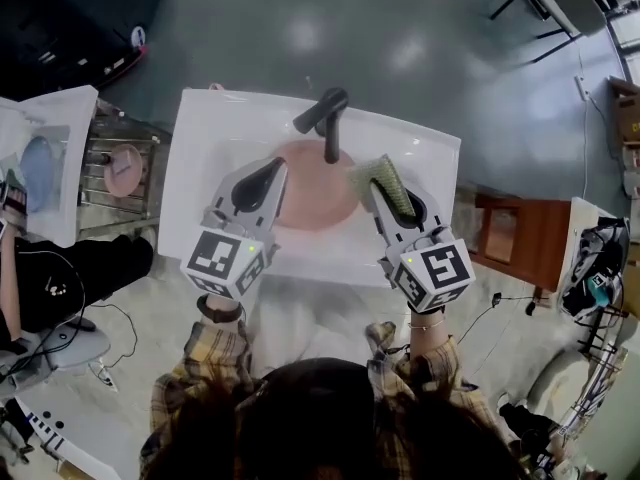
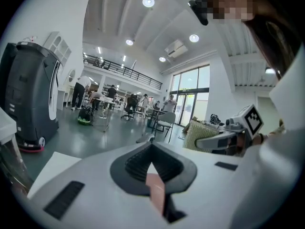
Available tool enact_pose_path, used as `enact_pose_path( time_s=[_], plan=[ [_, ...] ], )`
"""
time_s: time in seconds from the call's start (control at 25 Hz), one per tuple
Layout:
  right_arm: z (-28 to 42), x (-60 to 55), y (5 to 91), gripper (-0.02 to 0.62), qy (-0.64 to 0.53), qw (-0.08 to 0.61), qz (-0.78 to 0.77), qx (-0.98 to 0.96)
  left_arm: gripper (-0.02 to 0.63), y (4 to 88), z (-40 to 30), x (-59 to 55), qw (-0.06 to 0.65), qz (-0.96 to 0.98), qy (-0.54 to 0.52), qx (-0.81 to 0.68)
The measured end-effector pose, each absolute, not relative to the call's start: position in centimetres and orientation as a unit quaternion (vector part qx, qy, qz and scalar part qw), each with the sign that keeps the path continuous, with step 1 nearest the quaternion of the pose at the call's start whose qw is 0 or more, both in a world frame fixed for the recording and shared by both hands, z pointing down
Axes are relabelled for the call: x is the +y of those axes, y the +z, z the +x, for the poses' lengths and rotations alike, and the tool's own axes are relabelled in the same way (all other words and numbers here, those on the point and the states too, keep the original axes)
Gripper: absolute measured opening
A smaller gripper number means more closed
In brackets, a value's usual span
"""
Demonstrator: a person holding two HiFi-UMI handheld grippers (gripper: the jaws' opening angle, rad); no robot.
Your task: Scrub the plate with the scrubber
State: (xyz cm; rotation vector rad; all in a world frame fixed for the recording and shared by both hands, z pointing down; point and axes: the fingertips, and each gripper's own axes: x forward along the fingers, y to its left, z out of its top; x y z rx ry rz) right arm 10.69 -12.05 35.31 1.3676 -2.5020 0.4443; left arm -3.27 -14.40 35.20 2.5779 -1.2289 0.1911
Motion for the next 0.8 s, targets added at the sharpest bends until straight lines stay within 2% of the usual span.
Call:
enact_pose_path(
  time_s=[0.8],
  plan=[
    [8.2,-12.8,49.0,0.075,0.269,0.179,0.454,-0.83,0.014,47.8,-6.5,-15.7,0.196,0.869,0.122,-0.438]
  ],
)
